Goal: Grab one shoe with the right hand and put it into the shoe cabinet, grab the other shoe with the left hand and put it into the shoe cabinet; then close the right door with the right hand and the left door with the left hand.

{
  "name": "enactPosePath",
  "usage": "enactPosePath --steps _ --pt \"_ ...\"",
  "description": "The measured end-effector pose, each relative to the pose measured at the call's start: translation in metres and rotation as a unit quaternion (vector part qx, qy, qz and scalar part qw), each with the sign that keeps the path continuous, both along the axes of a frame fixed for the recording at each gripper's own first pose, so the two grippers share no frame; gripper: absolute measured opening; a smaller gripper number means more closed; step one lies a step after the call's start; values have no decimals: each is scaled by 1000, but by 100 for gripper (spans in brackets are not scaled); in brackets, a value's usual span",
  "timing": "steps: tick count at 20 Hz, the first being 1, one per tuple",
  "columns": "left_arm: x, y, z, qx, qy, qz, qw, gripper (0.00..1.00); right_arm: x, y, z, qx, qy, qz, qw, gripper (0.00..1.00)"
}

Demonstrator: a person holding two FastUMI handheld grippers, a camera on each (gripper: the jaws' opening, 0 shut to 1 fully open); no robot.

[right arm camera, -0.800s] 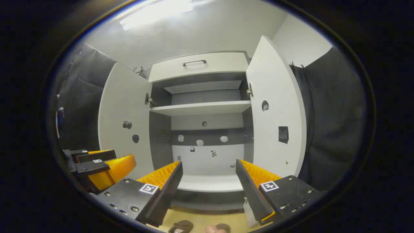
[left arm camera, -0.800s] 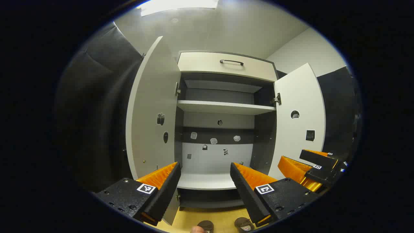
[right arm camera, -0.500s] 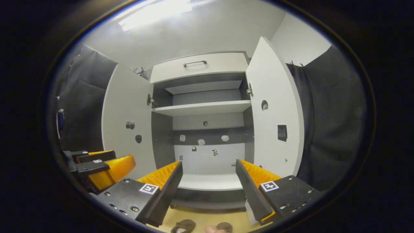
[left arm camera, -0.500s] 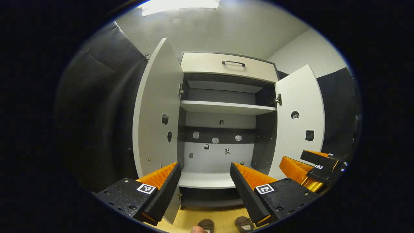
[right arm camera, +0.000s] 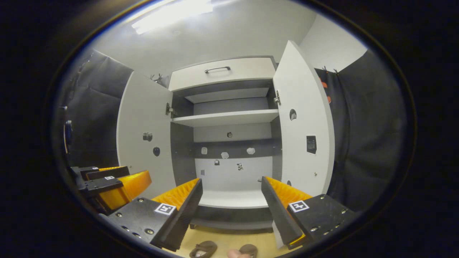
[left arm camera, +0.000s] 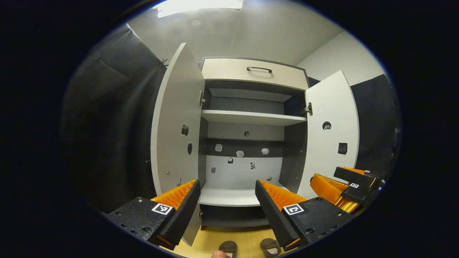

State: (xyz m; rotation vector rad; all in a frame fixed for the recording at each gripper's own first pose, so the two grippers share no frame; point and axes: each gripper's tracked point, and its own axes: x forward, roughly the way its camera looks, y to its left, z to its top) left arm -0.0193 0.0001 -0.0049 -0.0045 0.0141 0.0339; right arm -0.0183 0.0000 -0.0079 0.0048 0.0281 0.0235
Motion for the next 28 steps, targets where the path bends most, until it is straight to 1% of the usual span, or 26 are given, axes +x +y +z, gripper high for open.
enactPosePath --steps 3,6,7,8,9,12,13,14,15,18,22,23,24,26,28 --pt "1 2 1 3 -2 5 1000 96 -2 -4 -22 -3 22 0 1000 98" --pt "2 5 6 8 -6 11 1000 96 -6 -10 -60 -3 59 -3 998 99" --pt "2 6 6 9 -8 13 1000 96 -7 -13 -78 -4 77 -6 997 99" --pt "2 7 7 11 -8 14 1000 96 -9 -16 -96 -7 95 -8 995 94" --pt "2 9 7 12 -8 16 1000 96 -11 -18 -116 -11 113 -10 994 99" --pt "1 14 6 17 -4 20 1000 96 -20 -26 -183 -33 172 -13 984 99" --pt "2 15 5 18 -3 22 1000 96 -24 -29 -208 -41 193 -15 980 94" --pt "1 17 5 19 -2 23 1000 96 -27 -30 -232 -48 211 -14 976 94" --pt "1 18 4 21 0 25 999 96 -31 -31 -255 -55 228 -11 972 99" --pt "0 25 2 27 4 31 999 96 -45 -29 -323 -69 284 3 956 99" --pt "-1 37 -4 31 13 43 999 96 -60 -29 -394 -69 350 11 934 99" --pt "-1 39 -6 32 16 47 998 96 -64 -30 -410 -67 369 10 927 96" --pt "-1 41 -6 34 17 49 998 96 -69 -31 -423 -63 387 10 920 88" --pt "-2 46 -7 37 18 53 998 96 -74 -34 -449 -64 421 4 905 87" --pt "-1 52 -8 39 19 58 997 96 -75 -35 -472 -62 446 3 893 79"
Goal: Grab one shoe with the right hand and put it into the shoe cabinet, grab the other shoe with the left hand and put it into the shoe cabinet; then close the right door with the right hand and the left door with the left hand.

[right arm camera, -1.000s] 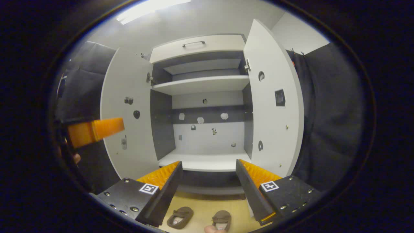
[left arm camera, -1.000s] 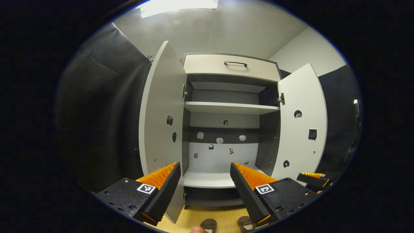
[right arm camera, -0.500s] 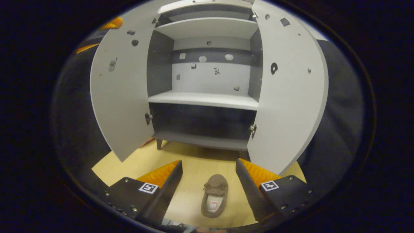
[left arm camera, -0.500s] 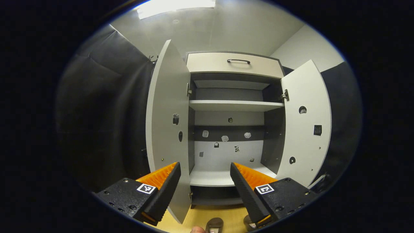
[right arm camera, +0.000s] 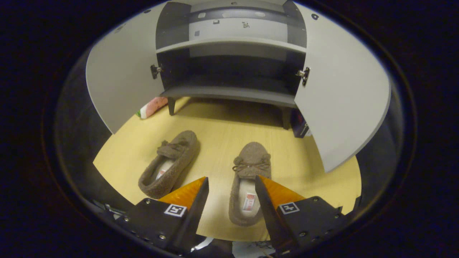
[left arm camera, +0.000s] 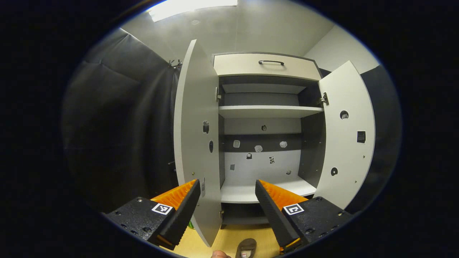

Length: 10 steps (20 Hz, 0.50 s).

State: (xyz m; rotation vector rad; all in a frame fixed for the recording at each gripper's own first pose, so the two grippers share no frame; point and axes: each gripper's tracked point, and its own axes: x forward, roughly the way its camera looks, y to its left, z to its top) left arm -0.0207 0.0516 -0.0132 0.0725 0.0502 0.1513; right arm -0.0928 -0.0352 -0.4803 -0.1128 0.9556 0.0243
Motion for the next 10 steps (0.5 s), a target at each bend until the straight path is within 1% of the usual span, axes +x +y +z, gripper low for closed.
enactPosePath --steps 1,2,3,5,6,7,8,9,10 --pt "0 3 -1 1 1 3 1000 96 0 -2 -12 -3 15 -4 1000 79" --pt "0 6 -1 2 1 7 1000 96 -1 -2 -22 -2 25 -5 1000 73" --pt "0 10 -1 3 1 12 1000 96 1 -3 -29 -2 31 -6 999 78" --pt "-1 18 -3 4 3 22 1000 96 9 -5 -44 -11 41 -8 999 78" --pt "-1 21 -4 3 5 26 1000 99 13 -6 -50 -15 44 -7 999 79" --pt "-1 24 -5 2 6 30 1000 96 18 -6 -56 -19 45 -7 999 79" --pt "-1 28 -6 1 6 35 999 96 24 -7 -64 -22 46 -4 999 78" --pt "-2 32 -7 1 8 40 999 96 29 -6 -69 -26 47 -3 999 73" --pt "-2 36 -8 2 9 46 999 96 31 -4 -74 -28 49 1 998 70"
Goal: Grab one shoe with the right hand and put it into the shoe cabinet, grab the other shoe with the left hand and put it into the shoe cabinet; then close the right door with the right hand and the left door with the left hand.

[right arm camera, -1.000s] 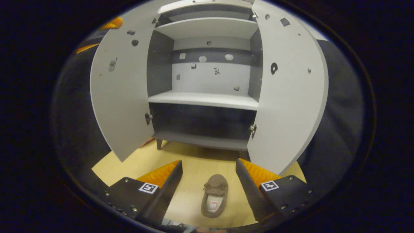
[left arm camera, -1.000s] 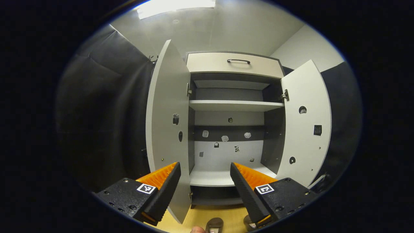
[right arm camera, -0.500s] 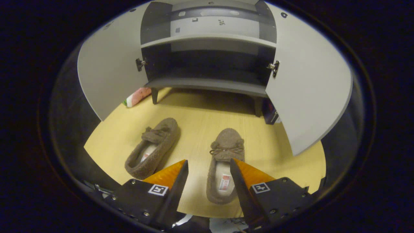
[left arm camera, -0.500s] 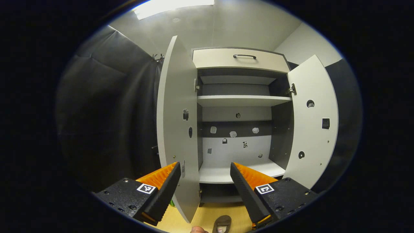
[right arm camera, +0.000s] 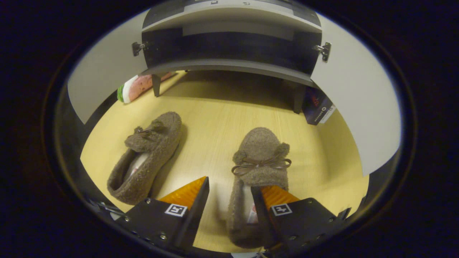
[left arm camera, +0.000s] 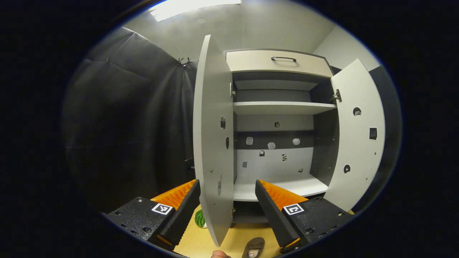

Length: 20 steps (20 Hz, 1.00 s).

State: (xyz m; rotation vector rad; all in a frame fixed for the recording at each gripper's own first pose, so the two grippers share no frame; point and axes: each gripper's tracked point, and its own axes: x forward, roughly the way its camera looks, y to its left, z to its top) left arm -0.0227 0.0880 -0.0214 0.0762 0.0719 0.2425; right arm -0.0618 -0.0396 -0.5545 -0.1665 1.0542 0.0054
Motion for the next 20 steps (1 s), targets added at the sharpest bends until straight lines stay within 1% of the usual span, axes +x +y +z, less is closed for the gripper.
enactPosePath --steps 1,2,3,4,5,6,7,8,9,10,14,17,20 --pt "0 4 -2 1 1 6 1000 96 2 1 -5 -3 6 5 1000 70" --pt "0 7 -2 1 3 11 1000 96 2 -3 -18 -17 12 9 1000 70" --pt "-1 10 -3 1 5 15 1000 96 3 -8 -16 -35 11 10 999 69" --pt "-1 12 -4 -1 6 18 1000 96 7 -15 -18 -55 5 9 998 31" --pt "-1 14 -5 -2 6 21 1000 96 7 -15 -17 -54 2 7 999 22" --pt "0 15 -6 -4 6 23 1000 93 7 -15 -16 -54 1 8 999 8" --pt "-1 16 -7 -6 6 24 1000 93 7 -14 -14 -49 -1 7 999 8" --pt "-1 15 -7 -7 7 25 1000 96 7 -13 -14 -40 -4 5 999 8" --pt "-1 15 -8 -7 8 24 1000 96 8 -13 -9 -28 -12 1 1000 8" --pt "0 15 -8 -8 9 24 1000 96 10 -14 -8 -18 -18 -6 1000 1" --pt "2 10 -11 -10 11 14 1000 97 13 -20 14 -4 -39 -20 999 1" --pt "7 0 -13 -10 12 4 1000 97 23 -15 49 5 -73 -11 997 1" --pt "5 -6 -11 -9 10 -1 1000 96 43 -6 102 12 -128 6 992 1"
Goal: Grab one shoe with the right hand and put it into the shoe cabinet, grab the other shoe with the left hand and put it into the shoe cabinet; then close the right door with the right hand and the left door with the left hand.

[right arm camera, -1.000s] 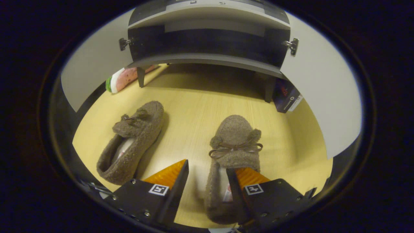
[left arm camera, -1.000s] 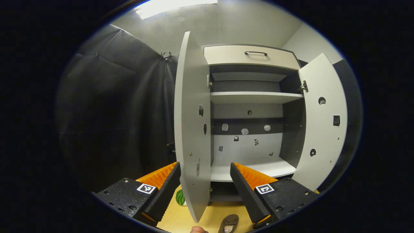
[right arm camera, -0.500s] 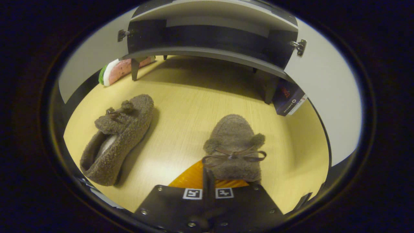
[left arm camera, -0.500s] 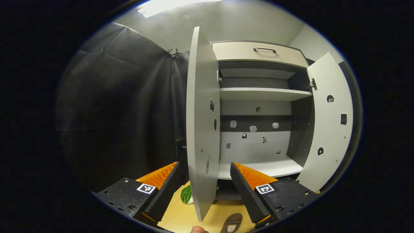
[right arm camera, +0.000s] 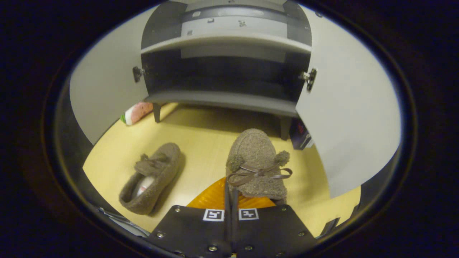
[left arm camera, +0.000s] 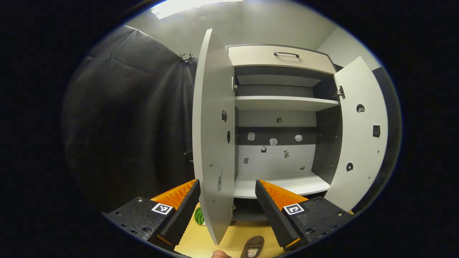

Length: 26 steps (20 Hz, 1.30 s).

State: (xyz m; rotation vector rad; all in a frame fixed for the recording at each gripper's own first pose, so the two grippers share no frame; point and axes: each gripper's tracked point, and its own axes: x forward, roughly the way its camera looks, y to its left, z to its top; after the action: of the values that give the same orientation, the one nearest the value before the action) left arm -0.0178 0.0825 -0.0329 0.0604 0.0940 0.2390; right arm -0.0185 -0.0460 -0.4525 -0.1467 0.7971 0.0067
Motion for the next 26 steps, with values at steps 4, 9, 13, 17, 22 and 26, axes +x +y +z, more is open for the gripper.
enactPosePath --steps 4,9,13,17,22,26 --pt "-1 -4 1 -5 -3 -4 1000 96 43 20 88 28 -87 13 996 1" --pt "-7 -6 0 -11 -4 -4 1000 97 116 32 185 37 -180 31 982 1" --pt "-11 -4 1 -12 -11 4 1000 96 180 29 239 27 -230 35 972 1" --pt "-17 4 2 -18 -18 18 1000 96 240 29 278 11 -268 36 963 0" --pt "-31 23 0 -20 -22 50 998 96 307 27 273 -2 -261 20 965 0" --pt "-46 46 -7 -21 -15 88 996 96 349 19 255 -8 -229 16 973 0"
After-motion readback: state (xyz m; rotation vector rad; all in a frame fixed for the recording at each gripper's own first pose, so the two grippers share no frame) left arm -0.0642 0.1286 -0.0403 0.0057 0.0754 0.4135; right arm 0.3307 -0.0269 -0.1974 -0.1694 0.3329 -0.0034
